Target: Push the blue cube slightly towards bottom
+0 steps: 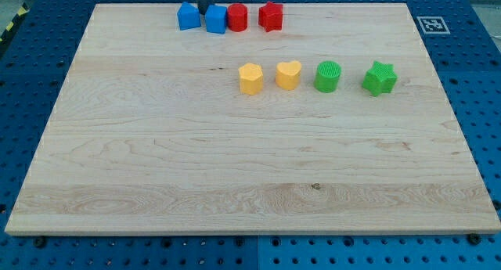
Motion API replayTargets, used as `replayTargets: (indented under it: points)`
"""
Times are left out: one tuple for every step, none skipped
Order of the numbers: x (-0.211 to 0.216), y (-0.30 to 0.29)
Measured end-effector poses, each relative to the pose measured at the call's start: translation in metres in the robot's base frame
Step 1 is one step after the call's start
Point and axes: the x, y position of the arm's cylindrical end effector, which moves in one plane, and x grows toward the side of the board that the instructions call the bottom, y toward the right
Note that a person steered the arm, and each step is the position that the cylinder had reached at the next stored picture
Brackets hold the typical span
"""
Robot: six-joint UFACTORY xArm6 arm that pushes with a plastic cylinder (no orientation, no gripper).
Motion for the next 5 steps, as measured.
replayTargets:
  points:
    - [-0.005,0.002]
    - [0.014,0.002]
    - [0.035,0.004]
    - [0.027,0.006]
    - [0.014,0.026]
